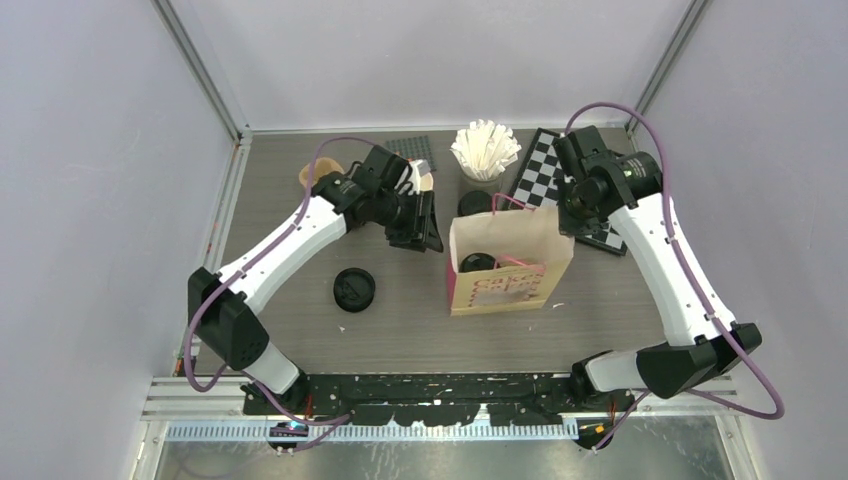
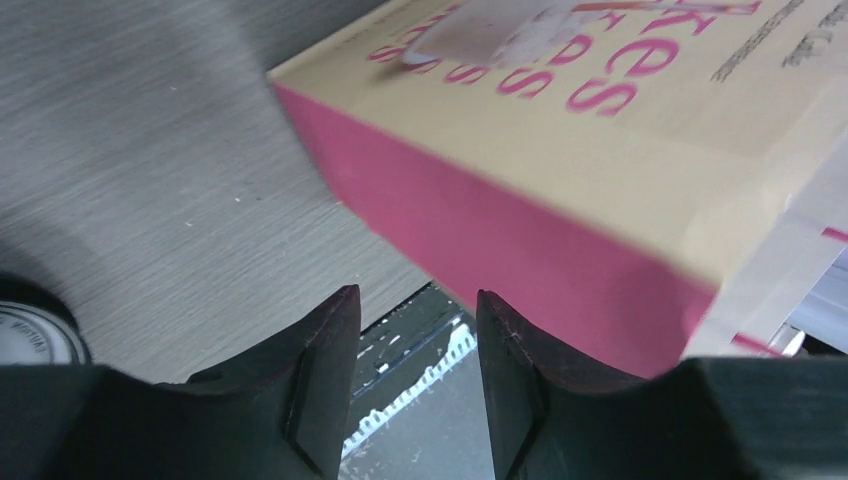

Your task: Pack the takeout coffee

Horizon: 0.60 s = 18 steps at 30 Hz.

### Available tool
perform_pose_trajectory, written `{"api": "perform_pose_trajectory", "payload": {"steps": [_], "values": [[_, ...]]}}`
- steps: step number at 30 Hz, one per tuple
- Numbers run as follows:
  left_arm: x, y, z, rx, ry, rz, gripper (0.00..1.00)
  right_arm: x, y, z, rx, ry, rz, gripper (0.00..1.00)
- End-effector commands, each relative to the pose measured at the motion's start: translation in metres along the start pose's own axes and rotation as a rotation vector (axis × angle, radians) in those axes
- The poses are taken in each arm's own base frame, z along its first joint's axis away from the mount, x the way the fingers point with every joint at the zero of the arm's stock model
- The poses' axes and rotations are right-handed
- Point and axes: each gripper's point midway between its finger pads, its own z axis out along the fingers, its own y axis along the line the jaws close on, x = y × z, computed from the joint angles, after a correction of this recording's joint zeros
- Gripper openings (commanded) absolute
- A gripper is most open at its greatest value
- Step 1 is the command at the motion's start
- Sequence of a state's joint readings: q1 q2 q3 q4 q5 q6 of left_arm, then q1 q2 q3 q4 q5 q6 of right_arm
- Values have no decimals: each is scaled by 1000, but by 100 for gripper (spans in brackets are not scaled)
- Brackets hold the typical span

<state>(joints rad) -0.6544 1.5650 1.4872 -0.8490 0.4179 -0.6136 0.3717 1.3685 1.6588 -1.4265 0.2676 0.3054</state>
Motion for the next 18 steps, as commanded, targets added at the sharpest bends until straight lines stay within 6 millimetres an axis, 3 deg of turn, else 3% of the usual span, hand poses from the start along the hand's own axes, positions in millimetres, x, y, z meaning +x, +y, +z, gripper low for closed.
{"api": "perform_pose_trajectory", "payload": {"steps": [1,7,14,16,18], "values": [[-22,1,-31,-64,-109,51,48,3,-35,-19,73,-30,8,4],[-31,17,-48,-100,-156,-2,48,10,-52,-18,121,5,-53,3],[-31,22,-57,-110,-180,-5,48,-8,-37,-33,35,-43,-7,9],[-31,23,-56,-112,-184,-6,48,-14,-37,-39,37,-44,13,18],[-35,22,-55,-107,-192,-1,48,-20,-36,-47,34,-59,37,36]]}}
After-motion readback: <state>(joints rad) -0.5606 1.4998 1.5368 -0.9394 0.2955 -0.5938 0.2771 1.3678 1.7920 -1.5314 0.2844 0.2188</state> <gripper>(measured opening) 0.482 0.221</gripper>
